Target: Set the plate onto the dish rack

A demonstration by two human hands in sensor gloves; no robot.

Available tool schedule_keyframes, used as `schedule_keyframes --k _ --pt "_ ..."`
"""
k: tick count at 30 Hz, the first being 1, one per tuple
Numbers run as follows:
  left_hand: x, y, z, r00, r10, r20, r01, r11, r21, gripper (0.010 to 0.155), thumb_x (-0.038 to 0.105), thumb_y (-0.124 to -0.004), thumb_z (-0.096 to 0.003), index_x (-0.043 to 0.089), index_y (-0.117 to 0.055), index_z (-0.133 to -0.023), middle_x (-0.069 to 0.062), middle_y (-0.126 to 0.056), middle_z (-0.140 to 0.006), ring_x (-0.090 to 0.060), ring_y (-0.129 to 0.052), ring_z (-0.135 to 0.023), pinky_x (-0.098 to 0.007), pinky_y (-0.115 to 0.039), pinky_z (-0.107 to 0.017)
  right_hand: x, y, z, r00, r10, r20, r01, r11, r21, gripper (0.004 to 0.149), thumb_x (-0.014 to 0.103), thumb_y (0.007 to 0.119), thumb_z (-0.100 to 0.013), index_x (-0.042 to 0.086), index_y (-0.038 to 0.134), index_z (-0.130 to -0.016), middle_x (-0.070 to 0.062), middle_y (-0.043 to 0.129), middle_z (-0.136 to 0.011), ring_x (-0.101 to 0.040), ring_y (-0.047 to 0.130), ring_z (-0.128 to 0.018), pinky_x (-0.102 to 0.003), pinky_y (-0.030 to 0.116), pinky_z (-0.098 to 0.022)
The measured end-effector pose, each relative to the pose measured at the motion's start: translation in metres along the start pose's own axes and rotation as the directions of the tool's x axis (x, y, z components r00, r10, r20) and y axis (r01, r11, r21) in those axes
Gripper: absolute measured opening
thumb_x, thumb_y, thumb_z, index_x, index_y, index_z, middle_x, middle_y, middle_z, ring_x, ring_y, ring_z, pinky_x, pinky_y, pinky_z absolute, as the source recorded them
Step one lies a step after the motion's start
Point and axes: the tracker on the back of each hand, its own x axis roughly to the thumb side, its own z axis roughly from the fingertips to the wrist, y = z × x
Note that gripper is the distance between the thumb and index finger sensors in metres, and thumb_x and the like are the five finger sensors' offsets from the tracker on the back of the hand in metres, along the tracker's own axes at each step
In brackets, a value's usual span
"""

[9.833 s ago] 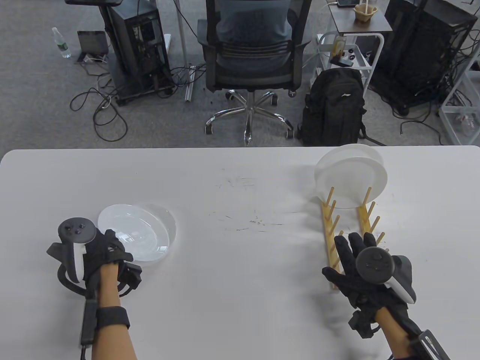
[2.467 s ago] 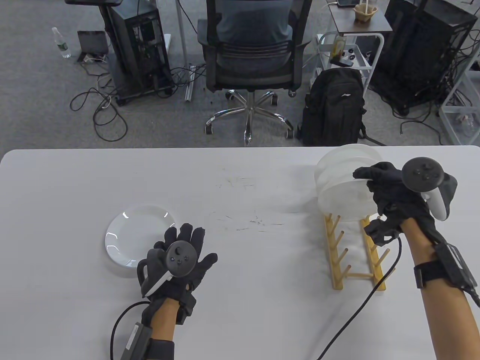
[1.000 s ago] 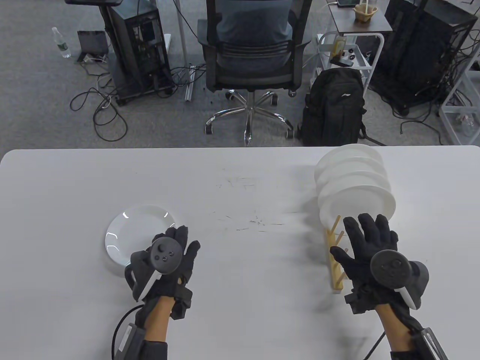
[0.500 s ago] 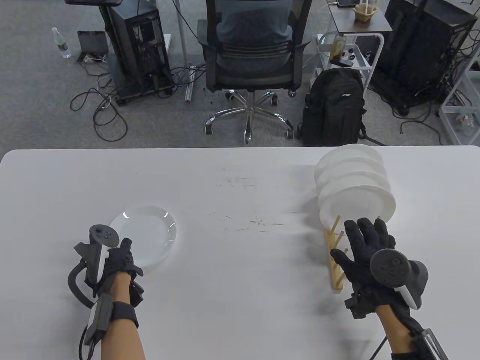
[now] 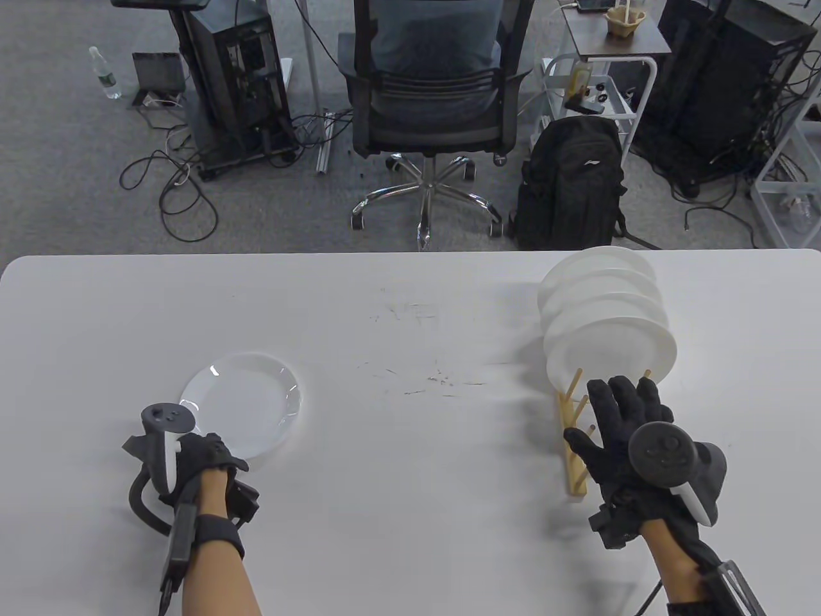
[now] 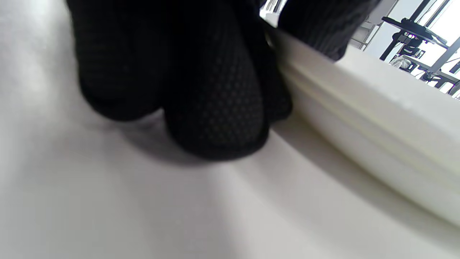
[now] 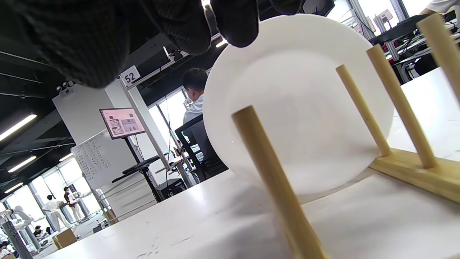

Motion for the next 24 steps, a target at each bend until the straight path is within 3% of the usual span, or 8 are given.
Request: schedule_keyframes --k 4,8,11,13,15,24 --pt "0.010 0.010 0.007 0.978 -0.201 0.052 0.197 0.978 0.068 0.060 0.043 -0.075 -0.0511 -0.002 -0.069 -0.089 0.002 -0.100 -0.058 -0.017 -0.114 -0.026 -0.033 -0.095 -0.023 0.000 0.002 -0.001 1.000 0.000 0.001 0.000 1.000 0.015 0.078 0.050 0.075 -0.047 0.015 0.044 -0.110 -0.018 0.031 -0.119 -0.054 0.015 -0.106 -0.075 0.019 -0.071" --pt "0.013 0.028 0.021 0.989 -0.112 0.093 0.098 0.985 0.141 0.056 0.040 -0.076 -0.0510 -0.002 -0.070 -0.087 0.001 -0.101 -0.056 -0.018 -0.114 -0.024 -0.033 -0.095 -0.022 0.000 0.002 -0.001 1.000 -0.005 0.007 0.004 1.000 0.015 0.078 0.050 0.075 -0.048 0.015 0.044 -0.110 -0.019 0.030 -0.119 -0.055 0.015 -0.106 -0.075 0.019 -0.071" --pt "0.011 0.044 0.035 0.987 0.041 0.153 -0.068 0.982 0.174 0.052 0.035 -0.076 -0.0510 -0.001 -0.069 -0.088 -0.004 -0.103 -0.064 -0.020 -0.119 -0.030 -0.030 -0.099 -0.023 -0.001 0.003 -0.001 1.000 -0.008 0.008 0.008 1.000 0.019 0.078 0.050 0.074 -0.048 0.015 0.044 -0.110 -0.019 0.030 -0.119 -0.055 0.014 -0.106 -0.075 0.019 -0.071" --pt "0.011 0.052 0.041 0.969 0.154 0.195 -0.183 0.973 0.143 0.052 0.030 -0.078 -0.0504 -0.005 -0.068 -0.088 -0.011 -0.102 -0.065 -0.025 -0.120 -0.031 -0.031 -0.100 -0.023 -0.001 0.004 -0.001 1.000 -0.009 0.008 0.009 1.000 0.024 0.078 0.050 0.074 -0.048 0.015 0.043 -0.110 -0.019 0.030 -0.119 -0.055 0.015 -0.106 -0.075 0.019 -0.071" --pt "0.011 0.057 0.049 0.957 0.182 0.226 -0.199 0.978 0.056 0.054 0.029 -0.077 -0.0505 -0.006 -0.066 -0.090 -0.013 -0.100 -0.069 -0.028 -0.119 -0.034 -0.032 -0.100 -0.025 0.000 0.004 -0.001 1.000 -0.008 0.009 0.007 1.000 0.027 0.078 0.050 0.074 -0.048 0.014 0.043 -0.110 -0.019 0.030 -0.119 -0.055 0.014 -0.106 -0.075 0.019 -0.071" --pt "0.038 0.052 0.103 0.843 0.300 0.446 -0.328 0.945 -0.014 0.053 0.028 -0.074 -0.0513 -0.004 -0.068 -0.093 -0.013 -0.101 -0.069 -0.025 -0.119 -0.032 -0.029 -0.100 -0.023 0.001 0.006 -0.001 1.000 -0.007 0.013 0.006 0.999 0.049 0.079 0.050 0.074 -0.048 0.014 0.042 -0.111 -0.020 0.029 -0.119 -0.055 0.014 -0.105 -0.075 0.019 -0.071"
